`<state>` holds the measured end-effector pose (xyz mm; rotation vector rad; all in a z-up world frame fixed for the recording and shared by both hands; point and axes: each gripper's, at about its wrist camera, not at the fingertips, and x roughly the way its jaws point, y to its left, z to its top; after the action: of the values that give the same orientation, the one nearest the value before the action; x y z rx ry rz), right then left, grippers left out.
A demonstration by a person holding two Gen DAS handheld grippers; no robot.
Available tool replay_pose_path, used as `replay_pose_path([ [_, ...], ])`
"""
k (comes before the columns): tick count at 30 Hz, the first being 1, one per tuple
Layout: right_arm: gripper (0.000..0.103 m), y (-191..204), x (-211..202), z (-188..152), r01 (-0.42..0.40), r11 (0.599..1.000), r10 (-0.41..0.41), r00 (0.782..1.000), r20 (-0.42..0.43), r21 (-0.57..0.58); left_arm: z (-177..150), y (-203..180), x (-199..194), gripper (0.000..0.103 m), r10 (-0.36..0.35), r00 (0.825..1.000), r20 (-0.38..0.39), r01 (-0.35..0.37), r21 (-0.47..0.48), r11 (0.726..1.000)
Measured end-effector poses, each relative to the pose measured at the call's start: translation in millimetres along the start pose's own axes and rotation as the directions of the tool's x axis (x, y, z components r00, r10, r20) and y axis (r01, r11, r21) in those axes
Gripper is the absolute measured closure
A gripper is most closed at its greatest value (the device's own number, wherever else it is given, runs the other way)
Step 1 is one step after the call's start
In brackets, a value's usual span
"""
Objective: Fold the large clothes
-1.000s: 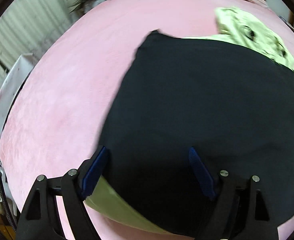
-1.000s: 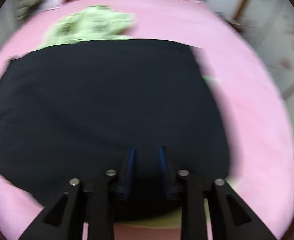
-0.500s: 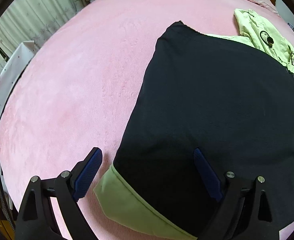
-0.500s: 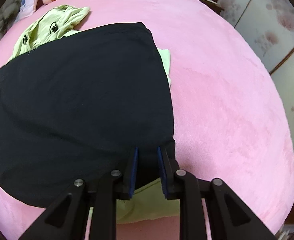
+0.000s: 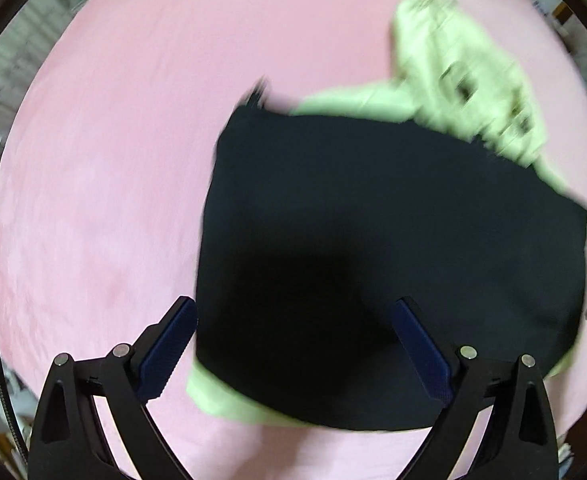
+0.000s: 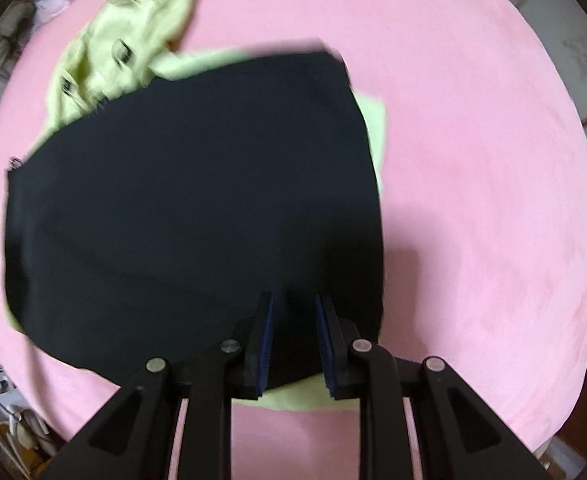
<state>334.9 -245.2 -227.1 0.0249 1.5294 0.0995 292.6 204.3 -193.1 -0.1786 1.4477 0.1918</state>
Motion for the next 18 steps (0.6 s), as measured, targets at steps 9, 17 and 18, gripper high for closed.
replay_pose_path([
  [9, 0.082, 63.2, -117.7, 122.3, -0.094, 0.984, 0.128, 0.965, 0.231, -0.153, 114.6, -86.1, -88.4, 0.005, -0.158, 0.973, 0.17, 0.122, 0.205, 0.971],
  [17, 0.075, 102.4, -160.4, 190.1, -0.152, 0.972, 0.214, 0.886, 0.411, -0.178, 203.7, -144.0, -102.8, 0.005, -0.16, 0.933, 0.323, 0.067, 0.281, 0.957],
  [18, 0.072, 102.3, -154.7, 198.6, -0.163, 0.972, 0.222, 0.878, 0.424, -0.171, 210.6, -146.8, -96.5, 0.005, -0.16, 0.93, 0.331, 0.068, 0.272, 0.96],
])
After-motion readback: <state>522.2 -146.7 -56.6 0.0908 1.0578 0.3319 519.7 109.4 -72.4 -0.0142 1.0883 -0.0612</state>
